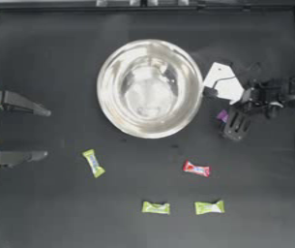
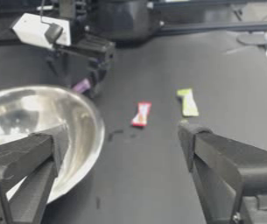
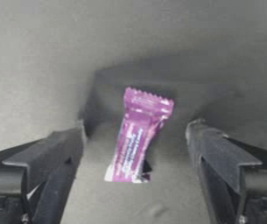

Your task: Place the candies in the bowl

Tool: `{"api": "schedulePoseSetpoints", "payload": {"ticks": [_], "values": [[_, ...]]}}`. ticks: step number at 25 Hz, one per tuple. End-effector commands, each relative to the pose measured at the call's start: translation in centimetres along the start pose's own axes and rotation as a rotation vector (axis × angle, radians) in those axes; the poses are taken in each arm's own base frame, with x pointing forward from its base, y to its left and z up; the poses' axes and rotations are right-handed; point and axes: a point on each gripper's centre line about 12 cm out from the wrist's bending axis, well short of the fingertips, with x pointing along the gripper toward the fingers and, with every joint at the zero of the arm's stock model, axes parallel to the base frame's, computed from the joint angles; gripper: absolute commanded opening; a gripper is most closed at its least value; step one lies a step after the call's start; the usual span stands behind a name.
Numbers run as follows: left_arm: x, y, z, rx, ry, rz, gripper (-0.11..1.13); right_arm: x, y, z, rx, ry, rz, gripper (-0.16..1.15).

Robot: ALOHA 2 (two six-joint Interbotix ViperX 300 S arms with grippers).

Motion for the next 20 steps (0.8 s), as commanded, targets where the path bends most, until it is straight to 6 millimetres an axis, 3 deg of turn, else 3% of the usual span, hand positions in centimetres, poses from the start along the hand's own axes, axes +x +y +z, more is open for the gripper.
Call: {"api": "schedulePoseSetpoints", "payload": {"ticks": [1, 5, 7, 13, 20], "values": [[0.2, 0.1, 0.3, -0.004, -0.003, 0.005, 1.03, -0.4, 0.1, 0.4, 0.006, -0.017, 0.002, 0.81], [0.3, 0.1, 0.3, -0.002, -0.001, 0.006, 1.03, -0.3, 0.0, 0.1, 0.002, 0.003, -0.008, 0.35], [0.2, 0.1, 0.3, -0.004, -0.003, 0.006, 1.03, -0.3, -0.1, 0.0, 0.004, 0.012, -0.01, 0.23], [0.2, 0.1, 0.2, -0.004, -0.001, 0.006, 1.03, -2.3, 0.9, 1.1, -0.033, -0.026, -0.002, 0.25], [0.3, 0.1, 0.1, -0.004, 0.002, 0.006, 1.03, -7.9, 0.9, 3.1, -0.079, -0.197, -0.003, 0.25]]}}
